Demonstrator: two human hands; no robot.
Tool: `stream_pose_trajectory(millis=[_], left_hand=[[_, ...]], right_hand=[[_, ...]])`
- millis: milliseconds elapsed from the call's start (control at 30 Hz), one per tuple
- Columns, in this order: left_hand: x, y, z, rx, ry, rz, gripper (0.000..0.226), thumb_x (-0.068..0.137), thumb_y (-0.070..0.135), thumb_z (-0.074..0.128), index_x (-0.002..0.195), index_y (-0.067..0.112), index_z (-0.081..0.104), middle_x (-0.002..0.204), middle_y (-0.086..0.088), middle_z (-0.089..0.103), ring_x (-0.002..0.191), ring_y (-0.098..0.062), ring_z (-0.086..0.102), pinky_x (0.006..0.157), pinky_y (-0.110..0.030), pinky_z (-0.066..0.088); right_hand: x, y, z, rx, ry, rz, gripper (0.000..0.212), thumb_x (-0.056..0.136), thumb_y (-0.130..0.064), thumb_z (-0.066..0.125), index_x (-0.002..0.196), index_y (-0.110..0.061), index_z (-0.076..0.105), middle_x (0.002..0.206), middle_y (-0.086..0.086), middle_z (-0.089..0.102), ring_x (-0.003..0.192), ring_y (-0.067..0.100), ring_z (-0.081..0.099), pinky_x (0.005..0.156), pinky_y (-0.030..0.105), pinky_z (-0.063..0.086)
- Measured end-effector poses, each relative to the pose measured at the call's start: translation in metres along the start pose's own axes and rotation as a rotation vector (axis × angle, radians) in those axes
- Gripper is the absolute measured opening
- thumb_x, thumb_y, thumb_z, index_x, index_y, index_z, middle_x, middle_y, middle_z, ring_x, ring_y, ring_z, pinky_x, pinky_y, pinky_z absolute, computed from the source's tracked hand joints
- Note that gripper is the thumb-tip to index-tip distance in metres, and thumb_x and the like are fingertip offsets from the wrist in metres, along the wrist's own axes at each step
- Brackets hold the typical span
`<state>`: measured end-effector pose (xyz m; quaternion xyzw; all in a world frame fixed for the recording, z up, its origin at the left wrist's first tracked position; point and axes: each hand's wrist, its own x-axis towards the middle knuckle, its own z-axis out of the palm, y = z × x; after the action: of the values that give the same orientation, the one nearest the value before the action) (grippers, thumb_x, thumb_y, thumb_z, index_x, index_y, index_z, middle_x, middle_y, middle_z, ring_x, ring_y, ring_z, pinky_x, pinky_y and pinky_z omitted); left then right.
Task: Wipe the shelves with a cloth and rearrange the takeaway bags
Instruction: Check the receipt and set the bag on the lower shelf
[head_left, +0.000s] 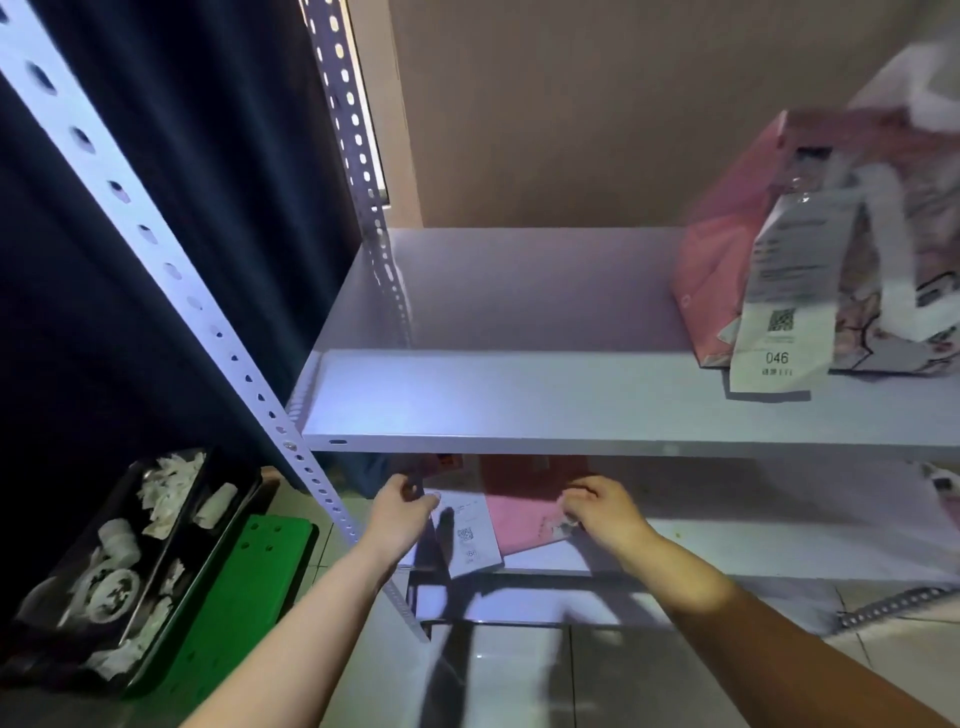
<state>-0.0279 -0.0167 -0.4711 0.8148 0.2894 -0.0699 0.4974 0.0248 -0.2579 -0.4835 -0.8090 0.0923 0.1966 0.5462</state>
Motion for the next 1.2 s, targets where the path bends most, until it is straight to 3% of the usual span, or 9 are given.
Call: stream_pose_trajectory(millis=[200,300,433,533,700,800,867,1033,1200], left_hand=[[-0.052,0.025,-0.011,0.353,-0.178,0.32,0.05,0.09,0.033,0.061,0.138,0.026,0.048,0.137,0.008,0.052,0.123,-0.009,0.049,0.1,-0.023,0.037],[-0.085,0.039,-0.022,0.451,-0.192,0.484,0.044,0.092,0.035,0.059,0.135,0.032,0.049,0.134,0.018,0.049,0.119,0.0,0.047,0.098,-0.013,0.034],[-0.115,0.071,-0.035,0.37,-0.108,0.625,0.042,0.091,0.036,0.06,0.132,0.038,0.051,0.129,0.026,0.051,0.117,0.009,0.047,0.1,-0.013,0.037],[-0.126,0.1,-0.038,0.267,-0.031,0.667,0.041,0.089,0.039,0.063,0.129,0.04,0.053,0.126,0.025,0.056,0.114,0.011,0.05,0.097,-0.013,0.041],[-0.133,0.157,-0.024,0.222,0.08,0.799,0.041,0.088,0.039,0.063,0.128,0.04,0.053,0.123,0.025,0.057,0.111,0.009,0.052,0.1,-0.019,0.041],[-0.134,0.192,-0.005,0.216,0.08,0.858,0.044,0.089,0.041,0.062,0.131,0.039,0.051,0.123,0.027,0.055,0.111,0.013,0.05,0.095,-0.006,0.037],[-0.132,0.214,0.012,0.182,0.053,0.877,0.045,0.088,0.04,0.063,0.132,0.038,0.051,0.124,0.028,0.054,0.111,0.015,0.049,0.09,-0.001,0.035],[-0.12,0.263,0.062,0.07,-0.03,0.84,0.049,0.089,0.034,0.065,0.135,0.033,0.049,0.129,0.019,0.056,0.113,0.004,0.053,0.102,-0.024,0.042],[-0.104,0.304,0.104,0.024,-0.026,0.786,0.063,0.089,0.033,0.065,0.144,0.019,0.039,0.143,0.004,0.047,0.118,-0.013,0.051,0.099,-0.032,0.043]], right_hand=[[-0.031,-0.017,-0.015,-0.11,-0.218,-0.143,0.035,0.088,0.002,0.055,0.12,-0.011,0.062,0.112,0.003,0.063,0.093,0.011,0.061,0.074,0.013,0.049],[-0.052,-0.031,-0.022,-0.189,-0.313,-0.25,0.03,0.087,-0.003,0.059,0.111,-0.019,0.066,0.109,0.001,0.067,0.098,0.016,0.064,0.089,0.026,0.051],[-0.075,-0.067,-0.041,-0.22,-0.381,-0.415,0.025,0.087,-0.014,0.064,0.106,-0.03,0.069,0.106,-0.004,0.07,0.095,0.02,0.065,0.084,0.032,0.051],[-0.087,-0.101,-0.062,-0.176,-0.376,-0.561,0.022,0.088,-0.013,0.066,0.105,-0.026,0.069,0.106,-0.01,0.069,0.097,0.001,0.063,0.085,0.014,0.045],[-0.094,-0.136,-0.105,-0.061,-0.283,-0.706,0.024,0.088,-0.007,0.065,0.106,-0.02,0.069,0.097,-0.01,0.07,0.086,-0.002,0.064,0.076,0.016,0.049],[-0.093,-0.143,-0.139,-0.033,-0.198,-0.735,0.024,0.088,-0.01,0.065,0.105,-0.028,0.068,0.104,-0.01,0.069,0.097,0.001,0.063,0.086,0.025,0.053],[-0.091,-0.143,-0.168,-0.027,-0.125,-0.745,0.025,0.088,-0.014,0.065,0.105,-0.032,0.067,0.108,-0.013,0.068,0.101,-0.002,0.062,0.089,0.022,0.052],[-0.083,-0.136,-0.251,-0.013,0.095,-0.724,0.026,0.089,-0.012,0.063,0.105,-0.033,0.065,0.105,-0.015,0.066,0.098,-0.002,0.061,0.083,0.019,0.052],[-0.075,-0.121,-0.319,-0.008,0.453,-0.715,0.024,0.088,-0.008,0.063,0.093,-0.032,0.061,0.09,-0.018,0.062,0.079,-0.006,0.058,0.062,0.006,0.045]])
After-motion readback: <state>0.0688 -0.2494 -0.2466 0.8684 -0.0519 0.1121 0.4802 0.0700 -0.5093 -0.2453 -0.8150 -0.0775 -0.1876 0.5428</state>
